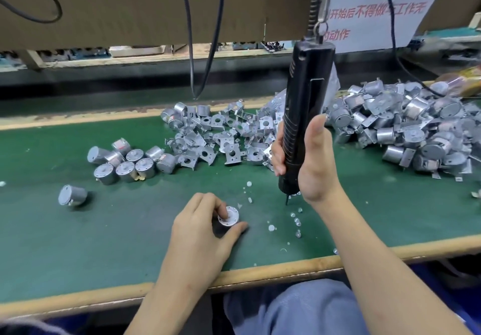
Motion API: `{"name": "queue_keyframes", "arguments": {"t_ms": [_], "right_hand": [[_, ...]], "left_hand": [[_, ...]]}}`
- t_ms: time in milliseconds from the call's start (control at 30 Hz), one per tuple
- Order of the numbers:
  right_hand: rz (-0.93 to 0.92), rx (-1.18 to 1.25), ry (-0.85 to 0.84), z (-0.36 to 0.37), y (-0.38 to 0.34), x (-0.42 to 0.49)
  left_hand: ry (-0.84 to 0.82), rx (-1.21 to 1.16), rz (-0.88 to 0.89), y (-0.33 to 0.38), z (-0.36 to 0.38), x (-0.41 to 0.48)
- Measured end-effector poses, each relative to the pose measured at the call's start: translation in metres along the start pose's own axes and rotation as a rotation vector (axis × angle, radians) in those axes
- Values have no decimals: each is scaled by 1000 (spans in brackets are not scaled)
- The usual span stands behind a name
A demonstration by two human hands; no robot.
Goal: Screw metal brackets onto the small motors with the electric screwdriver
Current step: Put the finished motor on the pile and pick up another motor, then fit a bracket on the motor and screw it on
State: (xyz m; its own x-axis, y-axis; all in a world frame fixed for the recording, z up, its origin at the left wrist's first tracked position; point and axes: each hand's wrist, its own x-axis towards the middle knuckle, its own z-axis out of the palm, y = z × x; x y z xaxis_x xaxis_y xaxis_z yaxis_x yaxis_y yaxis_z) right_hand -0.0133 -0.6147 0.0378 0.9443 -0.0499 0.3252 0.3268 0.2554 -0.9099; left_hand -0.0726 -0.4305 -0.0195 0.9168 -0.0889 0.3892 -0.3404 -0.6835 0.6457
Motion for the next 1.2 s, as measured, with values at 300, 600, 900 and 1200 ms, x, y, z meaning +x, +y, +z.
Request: {"name": "queue_keyframes", "arguments": {"t_ms": [300,600,900,1200], "right_hand": [[-9,-28,39,-2,-3,6],[-13,-26,3,6,-6,4],[-7,-20,-2,7,-7,2],[-10,-30,6,6,-6,1]], "left_hand": [[-1,13,-32,-1,2,1],[-1,19,-26,0,3,2],[1,26,-25,0,3,2],[-2,32,-24,-1,3,2]]}}
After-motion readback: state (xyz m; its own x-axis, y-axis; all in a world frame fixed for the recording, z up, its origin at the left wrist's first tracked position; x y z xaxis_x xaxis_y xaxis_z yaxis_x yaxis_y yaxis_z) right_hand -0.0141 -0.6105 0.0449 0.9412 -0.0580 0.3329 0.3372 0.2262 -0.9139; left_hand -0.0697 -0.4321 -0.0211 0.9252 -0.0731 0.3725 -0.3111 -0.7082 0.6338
